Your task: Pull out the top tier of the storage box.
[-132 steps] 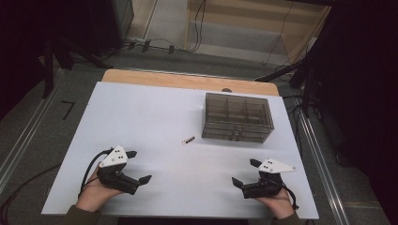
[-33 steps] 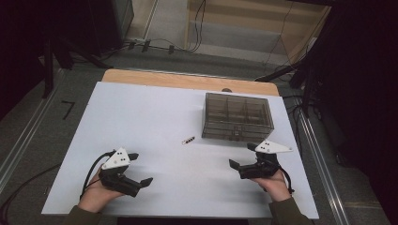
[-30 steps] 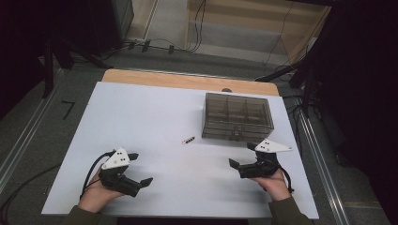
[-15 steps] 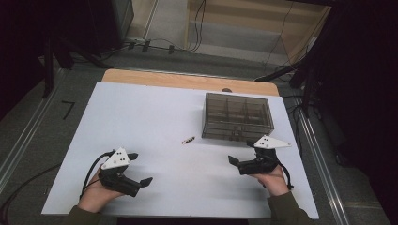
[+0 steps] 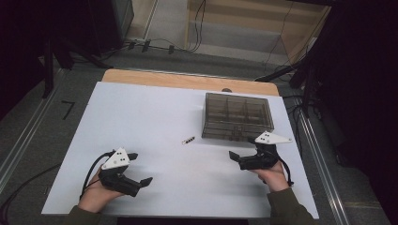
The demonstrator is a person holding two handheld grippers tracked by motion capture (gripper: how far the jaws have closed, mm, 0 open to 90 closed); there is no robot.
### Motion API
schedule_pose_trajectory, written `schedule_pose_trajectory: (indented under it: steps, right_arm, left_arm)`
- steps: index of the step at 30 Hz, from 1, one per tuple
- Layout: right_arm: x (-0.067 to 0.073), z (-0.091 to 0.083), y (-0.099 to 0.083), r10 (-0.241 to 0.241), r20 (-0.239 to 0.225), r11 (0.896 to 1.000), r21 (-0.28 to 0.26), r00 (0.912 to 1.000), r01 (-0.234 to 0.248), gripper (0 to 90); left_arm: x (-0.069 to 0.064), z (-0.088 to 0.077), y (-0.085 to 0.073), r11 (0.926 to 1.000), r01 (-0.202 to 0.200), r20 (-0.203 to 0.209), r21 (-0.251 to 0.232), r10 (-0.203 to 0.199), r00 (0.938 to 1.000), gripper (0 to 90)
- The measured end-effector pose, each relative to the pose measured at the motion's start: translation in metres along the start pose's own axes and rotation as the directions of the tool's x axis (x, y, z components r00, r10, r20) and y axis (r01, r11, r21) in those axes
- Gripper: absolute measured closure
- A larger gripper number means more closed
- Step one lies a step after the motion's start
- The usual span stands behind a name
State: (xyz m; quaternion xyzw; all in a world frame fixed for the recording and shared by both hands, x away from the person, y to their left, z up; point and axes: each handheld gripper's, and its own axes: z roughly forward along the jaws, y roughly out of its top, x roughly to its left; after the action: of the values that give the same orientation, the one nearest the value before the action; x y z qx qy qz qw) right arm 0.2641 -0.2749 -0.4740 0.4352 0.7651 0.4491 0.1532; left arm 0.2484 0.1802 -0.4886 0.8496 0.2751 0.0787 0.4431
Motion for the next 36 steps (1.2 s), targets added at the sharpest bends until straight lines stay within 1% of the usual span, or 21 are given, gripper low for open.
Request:
schedule_pose_trajectory:
  steps: [2, 10, 21, 24, 31, 33, 36]
  right_arm:
    - [-0.001, 0.001, 0.001, 0.002, 0.004, 1.0, 0.0, 1.0, -0.002, 0.0]
    - [-0.003, 0.003, 0.003, 0.002, 0.007, 1.0, 0.001, 1.0, -0.002, 0.0]
    - [-0.007, 0.009, 0.005, 0.002, 0.012, 1.0, -0.004, 0.9999, -0.002, 0.0]
    - [-0.009, 0.01, 0.005, 0.0, 0.01, 1.0, -0.009, 0.9999, 0.0, 0.0]
    - [-0.012, 0.011, 0.005, 0.004, 0.017, 1.0, -0.016, 0.9999, -0.003, 0.0]
    - [-0.013, 0.011, 0.004, -0.001, 0.017, 1.0, -0.02, 0.9999, 0.001, 0.0]
    - [-0.015, 0.012, 0.004, -0.007, 0.016, 1.0, -0.023, 0.9999, 0.007, 0.0]
  left_arm:
    - [-0.001, 0.0, 0.0, 1.0, -0.004, -0.012, -0.001, 0.004, 0.9999, 0.0]
    - [-0.001, 0.001, -0.001, 1.0, -0.003, -0.001, 0.009, 0.003, 1.0, 0.0]
    - [-0.001, 0.002, -0.001, 1.0, -0.005, 0.006, 0.003, 0.005, 1.0, 0.0]
    - [-0.001, 0.002, -0.001, 0.9999, -0.012, 0.002, 0.005, 0.012, 0.9999, 0.0]
    - [-0.001, 0.002, -0.001, 0.9998, -0.018, 0.008, 0.001, 0.018, 0.9998, 0.0]
    - [-0.001, 0.002, -0.002, 0.9999, -0.012, 0.013, -0.008, 0.012, 0.9998, 0.0]
    - [0.0, 0.003, -0.003, 0.9999, -0.012, 0.013, -0.005, 0.012, 0.9998, 0.0]
